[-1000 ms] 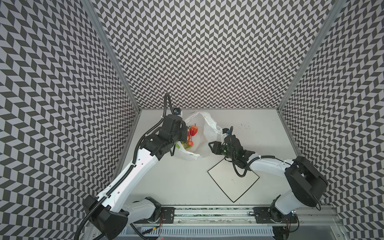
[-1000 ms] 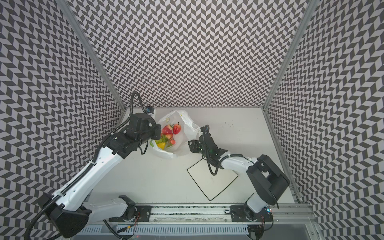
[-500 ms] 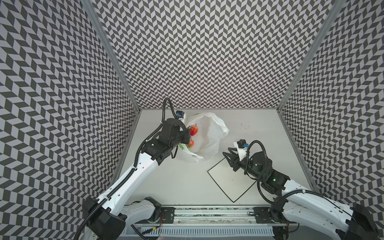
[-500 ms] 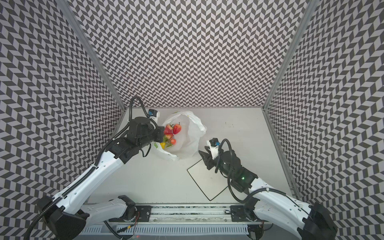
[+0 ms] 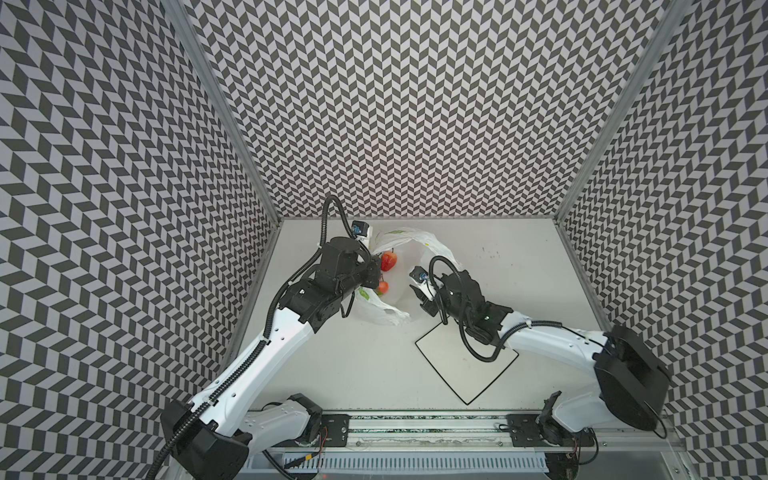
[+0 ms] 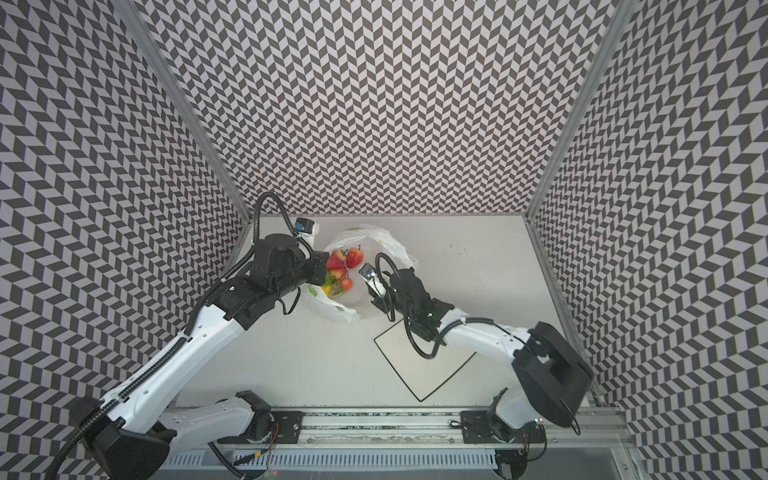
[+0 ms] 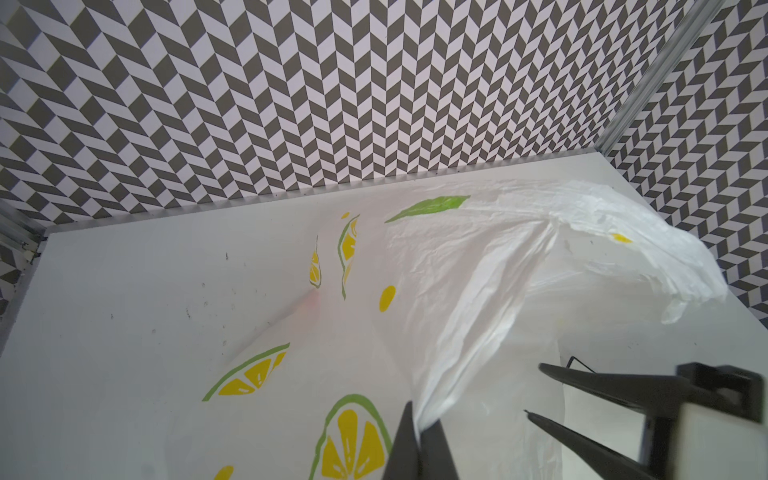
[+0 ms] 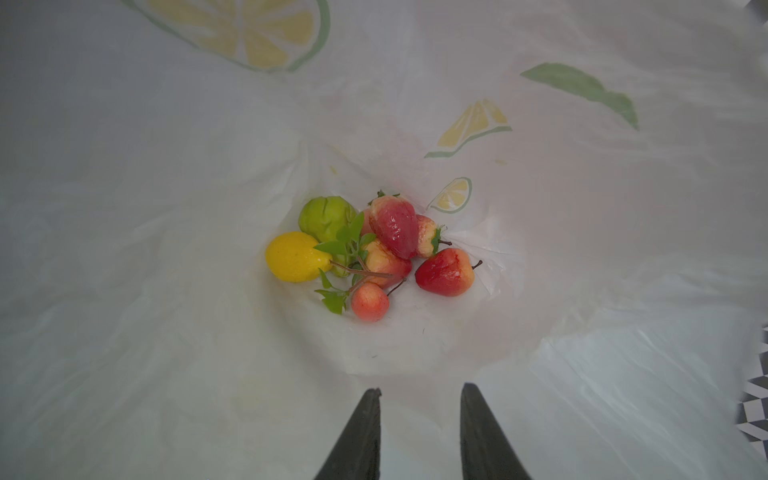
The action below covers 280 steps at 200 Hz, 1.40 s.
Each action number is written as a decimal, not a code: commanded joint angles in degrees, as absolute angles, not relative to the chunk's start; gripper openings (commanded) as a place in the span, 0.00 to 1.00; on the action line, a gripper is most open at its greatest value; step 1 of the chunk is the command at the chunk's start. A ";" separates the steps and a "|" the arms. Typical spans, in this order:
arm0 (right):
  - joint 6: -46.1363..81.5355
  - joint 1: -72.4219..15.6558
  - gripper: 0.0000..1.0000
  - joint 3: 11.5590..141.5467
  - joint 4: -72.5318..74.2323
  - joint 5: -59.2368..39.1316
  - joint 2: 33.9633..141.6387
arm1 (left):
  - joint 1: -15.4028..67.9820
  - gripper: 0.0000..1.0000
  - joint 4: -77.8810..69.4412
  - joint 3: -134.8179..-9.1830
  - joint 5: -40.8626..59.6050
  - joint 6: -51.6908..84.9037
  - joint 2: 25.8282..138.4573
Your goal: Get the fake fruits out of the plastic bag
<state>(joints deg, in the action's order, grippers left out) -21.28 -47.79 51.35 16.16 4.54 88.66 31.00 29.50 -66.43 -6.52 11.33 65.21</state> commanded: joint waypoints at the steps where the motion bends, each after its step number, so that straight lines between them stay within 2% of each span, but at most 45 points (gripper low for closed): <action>1: -19.96 -48.30 0.33 56.14 17.91 6.09 94.92 | 31.20 0.00 30.40 -67.60 -5.89 10.50 63.59; 40: -9.04 -48.34 0.38 61.82 16.66 7.21 102.83 | 31.29 0.00 28.96 -66.98 -3.47 11.51 62.25; 100: 29.48 -47.90 0.48 66.65 11.60 7.68 108.80 | 33.07 0.00 33.02 -62.21 -0.78 13.32 56.88; 146: 48.42 -47.81 0.61 66.71 15.60 5.35 109.99 | 35.99 0.00 37.89 -58.23 -0.50 16.40 54.09; 188: 56.63 -47.12 0.67 70.33 17.24 2.75 114.75 | 40.00 0.00 38.50 -54.31 -1.95 18.11 52.14; 207: 55.17 -47.20 0.72 72.64 17.78 0.80 116.68 | 41.36 0.00 37.86 -53.72 -3.05 18.46 51.75; 239: 54.15 -47.11 0.74 74.38 16.12 -1.49 118.80 | 42.41 0.00 36.66 -52.99 -3.33 18.45 52.16; 280: 52.94 -47.37 0.77 74.87 9.64 1.69 118.77 | 42.84 0.00 35.97 -52.39 -4.04 18.74 52.30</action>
<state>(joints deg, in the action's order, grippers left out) 52.80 -47.31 73.80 12.56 0.01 118.26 42.41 37.21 -52.93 -2.72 17.91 52.80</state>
